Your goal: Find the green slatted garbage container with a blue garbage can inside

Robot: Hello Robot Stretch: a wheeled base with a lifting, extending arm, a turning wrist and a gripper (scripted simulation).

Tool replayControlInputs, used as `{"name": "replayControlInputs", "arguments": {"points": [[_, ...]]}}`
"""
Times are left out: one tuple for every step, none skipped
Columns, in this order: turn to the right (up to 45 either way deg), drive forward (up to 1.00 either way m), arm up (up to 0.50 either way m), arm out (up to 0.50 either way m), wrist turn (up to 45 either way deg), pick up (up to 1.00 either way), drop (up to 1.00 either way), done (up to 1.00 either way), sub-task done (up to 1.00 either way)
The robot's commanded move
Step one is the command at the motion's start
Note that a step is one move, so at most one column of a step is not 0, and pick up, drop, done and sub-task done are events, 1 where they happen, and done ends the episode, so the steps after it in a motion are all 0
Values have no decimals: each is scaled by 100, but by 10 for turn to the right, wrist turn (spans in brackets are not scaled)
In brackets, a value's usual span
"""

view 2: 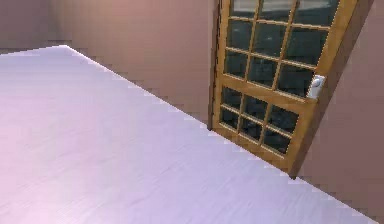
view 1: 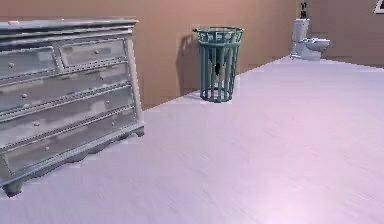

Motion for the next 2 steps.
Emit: {"name": "replayControlInputs", "arguments": {"points": [[90, 0, 0, 0, 0, 0, 0, 0, 0], [0, 100, 0, 0, 0, 0, 0, 0, 0]]}}
